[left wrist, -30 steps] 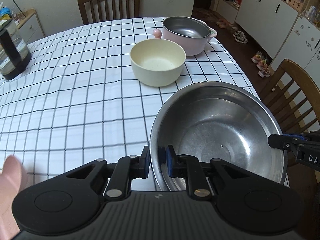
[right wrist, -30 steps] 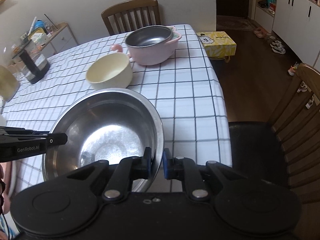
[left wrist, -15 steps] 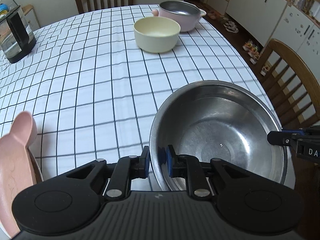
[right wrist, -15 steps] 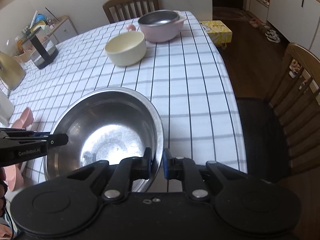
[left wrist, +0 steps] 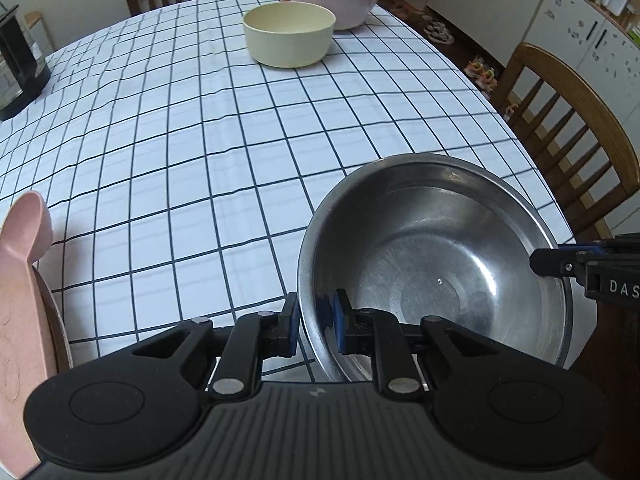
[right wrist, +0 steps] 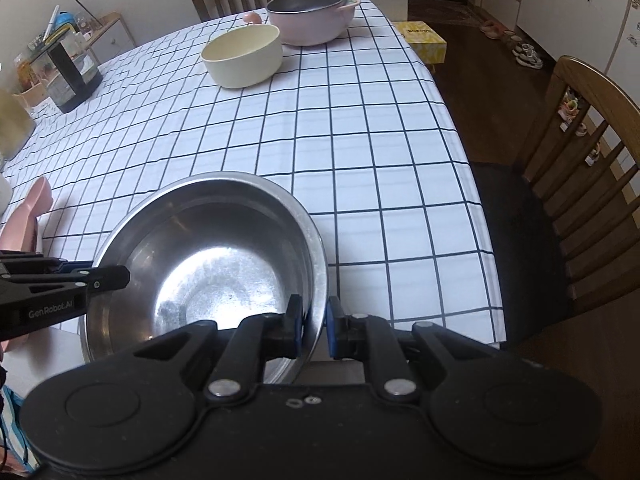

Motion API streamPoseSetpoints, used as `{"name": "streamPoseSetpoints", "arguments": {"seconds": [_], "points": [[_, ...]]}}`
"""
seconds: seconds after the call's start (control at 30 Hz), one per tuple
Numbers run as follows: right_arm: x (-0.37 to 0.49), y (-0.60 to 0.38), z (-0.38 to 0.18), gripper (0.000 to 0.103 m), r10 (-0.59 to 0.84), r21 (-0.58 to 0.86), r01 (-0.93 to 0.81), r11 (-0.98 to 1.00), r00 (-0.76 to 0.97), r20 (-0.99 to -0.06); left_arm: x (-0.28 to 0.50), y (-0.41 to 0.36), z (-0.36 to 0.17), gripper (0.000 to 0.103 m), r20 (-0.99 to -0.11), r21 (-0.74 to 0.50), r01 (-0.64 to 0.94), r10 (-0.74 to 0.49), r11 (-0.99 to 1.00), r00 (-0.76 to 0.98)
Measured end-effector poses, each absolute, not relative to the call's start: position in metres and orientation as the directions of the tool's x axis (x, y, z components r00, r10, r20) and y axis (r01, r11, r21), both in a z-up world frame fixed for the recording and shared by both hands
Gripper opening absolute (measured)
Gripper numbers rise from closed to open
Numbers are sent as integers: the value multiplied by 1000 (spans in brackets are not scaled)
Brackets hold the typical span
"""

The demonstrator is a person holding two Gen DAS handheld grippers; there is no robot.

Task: Organize plates and bowls
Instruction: 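Carry the steel bowl with both tools onto the pink plate and release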

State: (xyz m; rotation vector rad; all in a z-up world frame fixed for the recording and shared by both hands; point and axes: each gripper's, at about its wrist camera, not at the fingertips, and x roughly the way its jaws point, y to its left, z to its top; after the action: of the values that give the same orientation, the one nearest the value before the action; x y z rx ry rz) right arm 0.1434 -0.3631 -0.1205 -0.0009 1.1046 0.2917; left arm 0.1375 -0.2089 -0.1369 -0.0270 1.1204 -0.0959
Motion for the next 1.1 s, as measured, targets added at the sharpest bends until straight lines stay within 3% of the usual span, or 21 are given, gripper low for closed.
{"name": "streamPoseSetpoints", "arguments": {"seconds": [0.23, 0.37, 0.93, 1.0, 1.1], "points": [[143, -364, -128, 13, 208, 131, -204, 970, 421, -883, 137, -209, -139, 16, -897, -66, 104, -104, 992, 430], [143, -364, -128, 22, 205, 138, -185, 973, 419, -884, 138, -208, -138, 16, -898, -72, 117, -116, 991, 425], [129, -359, -100, 34, 186, 122, -158, 980, 500, -846, 118, -196, -109, 18, -858, -83, 139, -142, 987, 494], [126, -356, -94, 34, 192, 125, -163, 979, 509, -839, 115, -193, -102, 22, -846, -92, 140, -151, 986, 511], [120, -351, -84, 38, 197, 120, -177, 977, 529, -825, 111, -190, -89, 37, -824, -93, 136, -153, 986, 546]]}}
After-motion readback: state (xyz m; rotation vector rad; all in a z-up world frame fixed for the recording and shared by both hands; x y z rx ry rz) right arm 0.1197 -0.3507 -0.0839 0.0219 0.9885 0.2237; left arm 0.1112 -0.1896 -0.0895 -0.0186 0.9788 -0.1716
